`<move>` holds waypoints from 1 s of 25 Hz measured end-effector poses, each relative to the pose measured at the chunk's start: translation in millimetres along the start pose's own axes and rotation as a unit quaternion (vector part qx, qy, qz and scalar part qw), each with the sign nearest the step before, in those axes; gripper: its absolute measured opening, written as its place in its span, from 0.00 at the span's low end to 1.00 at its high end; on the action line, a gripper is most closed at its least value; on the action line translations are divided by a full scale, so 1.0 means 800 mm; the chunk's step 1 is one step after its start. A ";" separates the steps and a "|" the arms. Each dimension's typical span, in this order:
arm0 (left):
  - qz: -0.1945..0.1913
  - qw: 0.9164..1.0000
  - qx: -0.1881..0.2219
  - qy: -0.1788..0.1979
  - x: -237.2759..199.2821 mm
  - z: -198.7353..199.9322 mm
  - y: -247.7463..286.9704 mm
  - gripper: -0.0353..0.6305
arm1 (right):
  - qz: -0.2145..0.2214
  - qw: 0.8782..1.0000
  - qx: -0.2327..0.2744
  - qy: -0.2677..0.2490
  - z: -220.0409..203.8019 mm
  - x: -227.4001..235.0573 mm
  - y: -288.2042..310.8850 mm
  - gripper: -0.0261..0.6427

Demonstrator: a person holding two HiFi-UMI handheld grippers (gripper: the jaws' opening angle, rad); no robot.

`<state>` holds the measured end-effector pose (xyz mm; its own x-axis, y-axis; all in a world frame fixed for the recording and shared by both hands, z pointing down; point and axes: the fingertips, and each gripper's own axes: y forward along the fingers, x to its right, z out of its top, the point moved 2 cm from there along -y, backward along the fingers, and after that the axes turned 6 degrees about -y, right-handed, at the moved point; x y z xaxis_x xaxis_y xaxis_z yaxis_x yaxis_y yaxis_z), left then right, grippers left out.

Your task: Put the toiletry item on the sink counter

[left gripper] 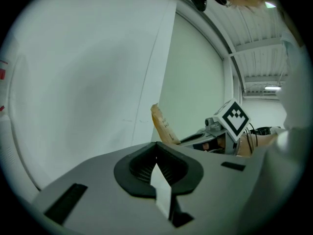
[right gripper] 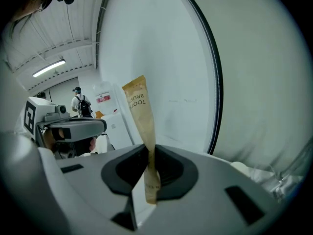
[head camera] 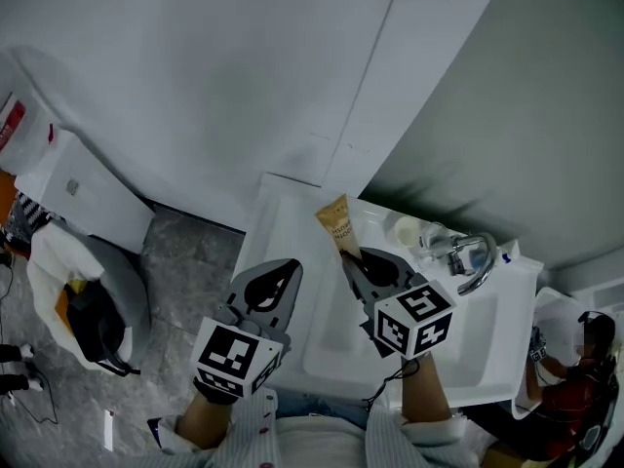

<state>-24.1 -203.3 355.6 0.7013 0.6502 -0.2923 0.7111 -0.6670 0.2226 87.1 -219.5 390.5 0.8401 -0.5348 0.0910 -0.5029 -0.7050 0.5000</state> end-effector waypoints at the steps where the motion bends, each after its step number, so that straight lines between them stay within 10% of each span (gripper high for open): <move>1: 0.001 1.000 -0.002 -0.003 -0.004 -0.002 0.003 0.08 | 0.003 1.000 -0.006 -0.001 -0.002 0.001 0.008 0.12; 25: -0.002 0.998 -0.041 -0.040 -0.063 -0.047 0.060 0.08 | 0.034 0.988 -0.144 -0.043 -0.069 0.051 0.148 0.13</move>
<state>-23.4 -254.6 415.8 0.6950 0.6186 -0.3665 0.7174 -0.6310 0.2952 73.3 -299.4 500.9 0.7797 -0.6226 0.0661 -0.4691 -0.5110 0.7202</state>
